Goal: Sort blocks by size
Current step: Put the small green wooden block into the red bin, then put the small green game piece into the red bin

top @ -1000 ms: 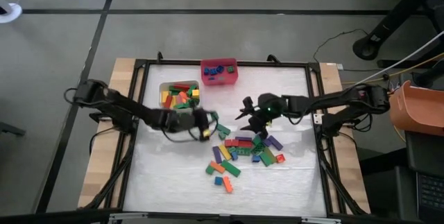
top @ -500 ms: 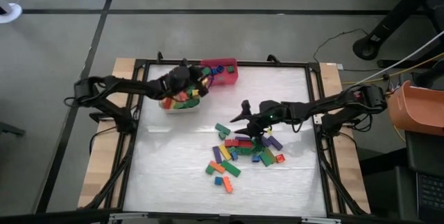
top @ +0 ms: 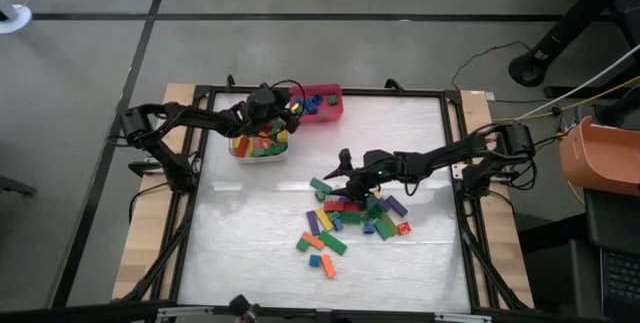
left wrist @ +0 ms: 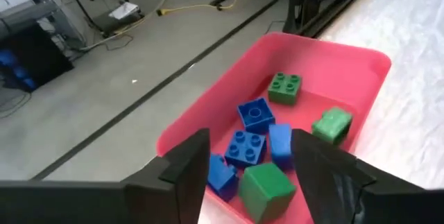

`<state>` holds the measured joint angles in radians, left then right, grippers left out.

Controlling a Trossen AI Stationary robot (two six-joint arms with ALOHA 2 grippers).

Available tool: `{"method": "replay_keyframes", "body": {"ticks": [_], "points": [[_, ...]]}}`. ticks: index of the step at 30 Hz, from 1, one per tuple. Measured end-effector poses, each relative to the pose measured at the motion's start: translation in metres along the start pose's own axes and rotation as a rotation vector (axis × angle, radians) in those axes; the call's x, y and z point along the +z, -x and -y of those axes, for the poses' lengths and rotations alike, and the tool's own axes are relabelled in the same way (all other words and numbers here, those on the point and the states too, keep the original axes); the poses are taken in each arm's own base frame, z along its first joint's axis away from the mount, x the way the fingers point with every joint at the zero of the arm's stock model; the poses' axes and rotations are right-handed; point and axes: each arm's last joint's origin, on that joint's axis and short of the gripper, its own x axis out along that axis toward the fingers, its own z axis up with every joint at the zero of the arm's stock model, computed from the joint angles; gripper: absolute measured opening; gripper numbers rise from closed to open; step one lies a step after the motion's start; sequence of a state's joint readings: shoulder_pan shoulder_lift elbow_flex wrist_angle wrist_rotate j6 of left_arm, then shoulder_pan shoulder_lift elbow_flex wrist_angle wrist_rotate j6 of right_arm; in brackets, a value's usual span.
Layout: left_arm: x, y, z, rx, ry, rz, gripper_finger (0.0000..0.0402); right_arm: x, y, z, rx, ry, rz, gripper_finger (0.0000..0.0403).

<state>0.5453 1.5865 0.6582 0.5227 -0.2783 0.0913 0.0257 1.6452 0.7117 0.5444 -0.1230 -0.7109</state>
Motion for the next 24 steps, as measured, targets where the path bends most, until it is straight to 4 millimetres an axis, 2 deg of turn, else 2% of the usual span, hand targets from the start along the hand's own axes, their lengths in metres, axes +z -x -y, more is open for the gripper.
{"method": "replay_keyframes", "body": {"ticks": [10,14,18,24], "points": [[0.008,0.005,0.004,-0.012,0.007,0.06,0.02,0.003,-0.033,0.004,0.1,-0.011,0.03,0.0227],[0.009,0.007,0.01,-0.031,-0.006,0.063,0.02,0.002,-0.038,0.004,0.183,-0.032,-0.051,0.0227],[0.01,0.009,0.017,-0.053,-0.024,0.07,0.02,0.002,-0.042,0.008,0.192,-0.044,-0.071,0.0227],[0.01,0.013,0.028,-0.086,-0.04,0.074,0.02,-0.009,-0.047,0.022,0.216,-0.178,-0.113,0.0227]]}}
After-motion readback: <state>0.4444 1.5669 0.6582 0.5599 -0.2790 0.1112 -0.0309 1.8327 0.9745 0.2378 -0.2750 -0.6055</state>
